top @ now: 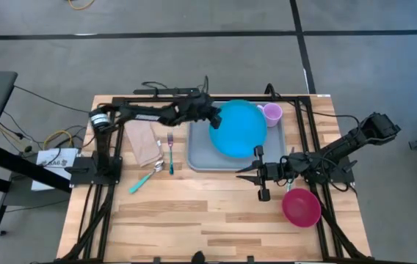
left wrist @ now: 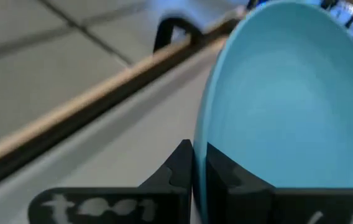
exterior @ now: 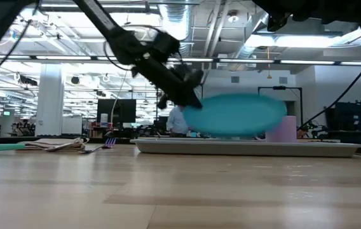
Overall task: Set up tray
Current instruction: Put the blue plate on the gray serving tray to the bottom left of the pink cup
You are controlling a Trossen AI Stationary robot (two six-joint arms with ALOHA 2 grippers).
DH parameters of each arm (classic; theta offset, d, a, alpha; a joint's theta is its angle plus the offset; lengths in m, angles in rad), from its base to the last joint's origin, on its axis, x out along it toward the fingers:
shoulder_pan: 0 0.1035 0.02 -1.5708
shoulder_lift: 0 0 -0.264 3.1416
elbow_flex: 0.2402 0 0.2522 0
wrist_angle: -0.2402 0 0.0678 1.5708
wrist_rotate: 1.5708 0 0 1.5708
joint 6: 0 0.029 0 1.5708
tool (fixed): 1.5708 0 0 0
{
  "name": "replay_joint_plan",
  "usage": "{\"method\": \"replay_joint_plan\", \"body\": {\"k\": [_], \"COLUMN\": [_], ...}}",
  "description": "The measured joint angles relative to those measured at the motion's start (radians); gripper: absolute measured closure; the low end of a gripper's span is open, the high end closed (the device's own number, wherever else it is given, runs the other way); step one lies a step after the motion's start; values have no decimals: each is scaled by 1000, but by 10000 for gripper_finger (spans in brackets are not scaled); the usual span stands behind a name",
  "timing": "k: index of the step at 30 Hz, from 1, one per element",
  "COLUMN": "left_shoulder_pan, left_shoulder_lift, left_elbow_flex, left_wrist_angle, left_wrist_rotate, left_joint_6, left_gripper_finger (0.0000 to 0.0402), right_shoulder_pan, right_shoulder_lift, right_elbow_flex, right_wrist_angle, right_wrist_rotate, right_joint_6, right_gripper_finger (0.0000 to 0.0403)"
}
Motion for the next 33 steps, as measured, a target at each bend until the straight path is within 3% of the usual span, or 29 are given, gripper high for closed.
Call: {"method": "replay_joint_plan", "body": {"k": [3, 6, 11, 26, 33], "left_shoulder_pan": [1, -7, -25, -39, -40], "left_shoulder_lift": [85, 122, 112, 118, 117], "left_elbow_flex": [88, 147, 206, 212, 211], "left_wrist_angle": [-78, -212, -204, -327, -305], "left_wrist_rotate": [18, -56, -55, -83, -33], "left_joint_6": [-11, 13, 109, 125, 149], "left_gripper_finger": [397, 394, 389, 324, 319], "right_shoulder_pan": [-4, -4, -4, -4, -4], "right_shoulder_lift": [0, 0, 0, 0, 0], "right_elbow_flex": [0, 0, 0, 0, 0], "right_wrist_angle": [-1, -4, -4, 0, 0], "right_wrist_rotate": [1, 1, 0, -1, -1], "right_joint_6": [-33, -38, -38, -38, -38], "right_gripper_finger": [351, 351, 351, 351, 351]}}
